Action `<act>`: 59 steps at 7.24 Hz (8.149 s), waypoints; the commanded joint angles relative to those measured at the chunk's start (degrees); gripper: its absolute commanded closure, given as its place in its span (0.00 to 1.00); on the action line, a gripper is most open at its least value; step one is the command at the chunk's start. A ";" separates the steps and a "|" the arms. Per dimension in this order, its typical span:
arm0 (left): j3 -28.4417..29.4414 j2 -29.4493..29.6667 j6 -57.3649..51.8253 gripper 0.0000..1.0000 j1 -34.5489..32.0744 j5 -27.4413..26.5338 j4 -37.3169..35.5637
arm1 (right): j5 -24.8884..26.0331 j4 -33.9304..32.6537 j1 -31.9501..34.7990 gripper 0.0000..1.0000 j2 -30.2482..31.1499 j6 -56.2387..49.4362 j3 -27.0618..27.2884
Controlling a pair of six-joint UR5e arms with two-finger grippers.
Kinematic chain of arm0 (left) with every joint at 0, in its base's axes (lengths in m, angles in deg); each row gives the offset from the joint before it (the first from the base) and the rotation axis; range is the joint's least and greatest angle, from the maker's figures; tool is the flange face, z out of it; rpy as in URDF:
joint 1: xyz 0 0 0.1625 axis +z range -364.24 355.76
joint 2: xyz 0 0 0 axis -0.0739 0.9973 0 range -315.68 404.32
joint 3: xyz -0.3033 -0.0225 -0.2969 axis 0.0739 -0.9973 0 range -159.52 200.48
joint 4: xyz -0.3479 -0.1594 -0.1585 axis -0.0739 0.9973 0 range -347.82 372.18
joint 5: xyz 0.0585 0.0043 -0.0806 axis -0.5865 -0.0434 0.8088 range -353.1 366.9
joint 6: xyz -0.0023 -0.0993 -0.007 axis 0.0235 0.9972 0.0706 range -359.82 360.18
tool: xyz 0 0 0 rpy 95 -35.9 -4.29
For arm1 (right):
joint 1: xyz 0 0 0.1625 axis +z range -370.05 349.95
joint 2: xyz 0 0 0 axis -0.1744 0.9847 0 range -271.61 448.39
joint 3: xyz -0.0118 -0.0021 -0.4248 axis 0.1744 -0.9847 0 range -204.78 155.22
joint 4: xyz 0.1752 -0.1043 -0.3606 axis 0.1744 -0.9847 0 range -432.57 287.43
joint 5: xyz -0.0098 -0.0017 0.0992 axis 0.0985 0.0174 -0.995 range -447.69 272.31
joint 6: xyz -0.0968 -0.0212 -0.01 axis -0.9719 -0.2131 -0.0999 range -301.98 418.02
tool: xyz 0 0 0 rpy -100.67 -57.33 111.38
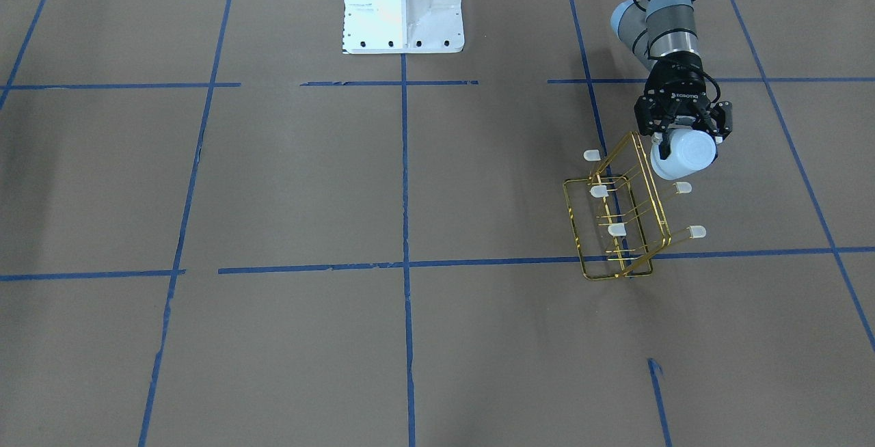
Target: Hang cup on cup holder
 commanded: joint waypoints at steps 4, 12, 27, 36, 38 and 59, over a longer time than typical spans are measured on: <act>-0.77 -0.11 -0.13 0.00 -0.03 0.19 -0.10 | 0.00 0.03 -0.09 0.00 0.00 0.00 0.00; -17.20 -13.91 -43.75 0.00 -17.22 33.19 -3.52 | 0.00 -0.06 0.00 0.00 0.00 0.00 0.00; -17.20 -16.64 -172.72 0.00 -66.27 95.10 -73.07 | 0.00 0.03 0.00 0.00 0.00 0.00 0.00; -17.03 -15.06 -208.52 0.00 -71.49 105.46 -109.51 | 0.00 -0.06 0.00 0.00 0.00 0.00 0.00; -17.03 -15.06 -208.17 0.00 -71.40 110.41 -109.70 | 0.00 0.03 0.00 0.00 0.00 0.00 0.00; -19.40 -14.62 -208.26 0.00 -71.31 109.10 -109.35 | 0.00 -0.06 0.00 0.00 0.00 0.00 0.00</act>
